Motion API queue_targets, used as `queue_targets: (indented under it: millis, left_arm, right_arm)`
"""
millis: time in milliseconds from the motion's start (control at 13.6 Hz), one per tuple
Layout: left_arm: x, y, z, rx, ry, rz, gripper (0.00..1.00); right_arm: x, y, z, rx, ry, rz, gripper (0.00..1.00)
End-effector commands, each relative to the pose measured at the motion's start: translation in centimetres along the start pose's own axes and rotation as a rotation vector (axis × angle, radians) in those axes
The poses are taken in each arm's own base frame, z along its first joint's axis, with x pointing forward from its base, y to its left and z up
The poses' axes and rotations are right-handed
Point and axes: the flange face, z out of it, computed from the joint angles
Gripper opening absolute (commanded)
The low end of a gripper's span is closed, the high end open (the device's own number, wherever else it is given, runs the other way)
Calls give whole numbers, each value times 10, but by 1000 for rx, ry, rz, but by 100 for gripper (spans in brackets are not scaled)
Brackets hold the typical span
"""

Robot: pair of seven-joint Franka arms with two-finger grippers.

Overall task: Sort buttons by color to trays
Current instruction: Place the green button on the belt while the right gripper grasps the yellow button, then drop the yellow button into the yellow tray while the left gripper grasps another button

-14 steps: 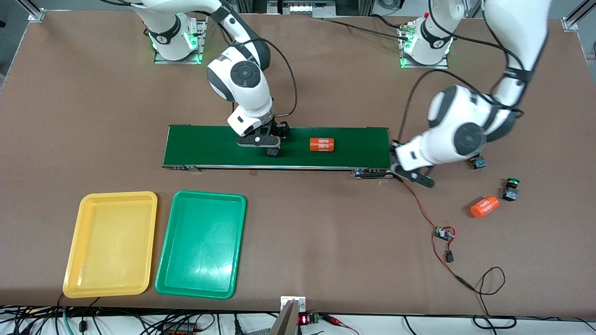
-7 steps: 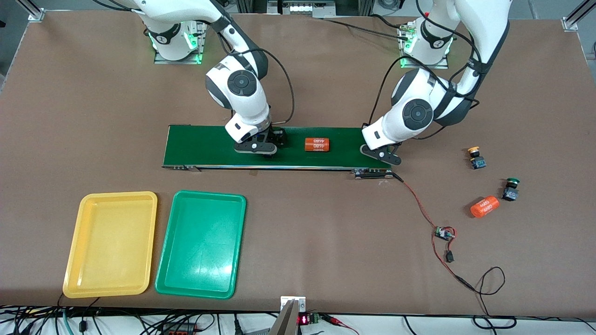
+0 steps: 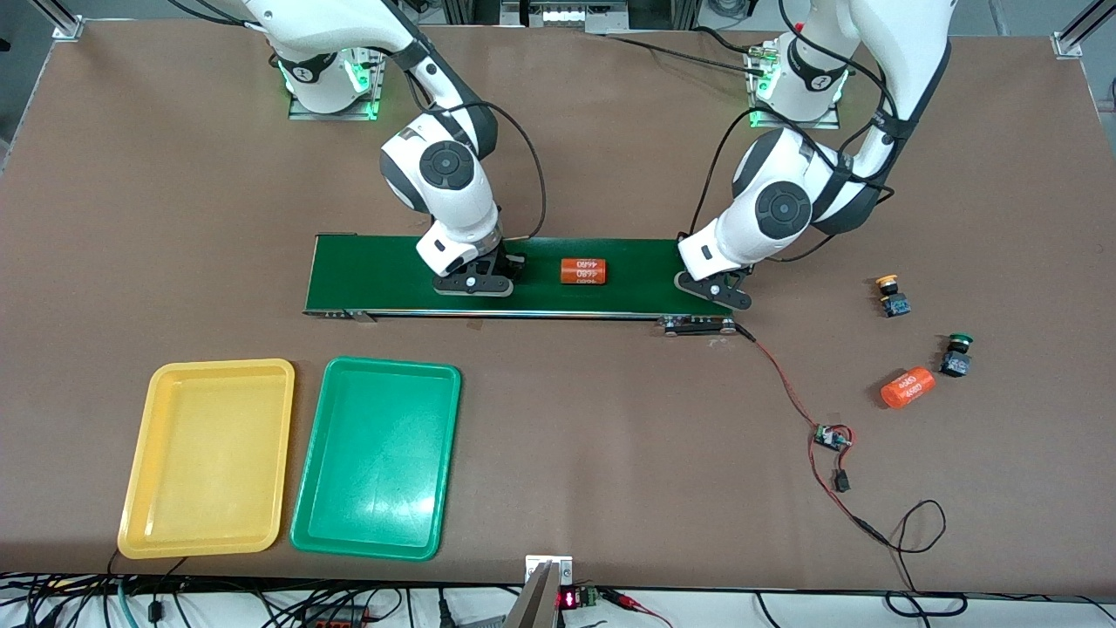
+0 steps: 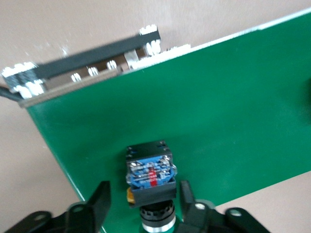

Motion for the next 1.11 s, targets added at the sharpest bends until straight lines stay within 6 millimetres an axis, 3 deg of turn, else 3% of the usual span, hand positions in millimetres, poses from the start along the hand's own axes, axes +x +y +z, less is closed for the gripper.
queue_targets:
  millis: [0, 148, 295, 443, 738, 885, 1033]
  left_arm:
    - [-2, -16, -45, -3, 38, -29, 100]
    - [-8, -77, -67, -2, 30, -134, 100]
    - [-21, -143, -73, -14, -17, -248, 100]
    - [-33, -189, -70, -34, -46, -330, 100]
    - [-57, -273, -65, -77, -41, -489, 100]
    - [-84, -335, -57, -68, -48, -561, 100]
    - [-95, -363, -41, -29, -68, -544, 100]
  right_arm:
    - [38, 11, -33, -43, 6, -35, 0]
    - [70, 28, -63, -101, -17, -65, 0]
    - [90, 53, -81, -154, -52, -103, 0]
    - [113, 93, -94, -174, -45, -122, 0]
    - [158, 191, -102, -225, -52, -171, 1]
    - [173, 236, -104, -239, -56, -187, 1]
    - [185, 277, -100, -245, -54, -204, 2]
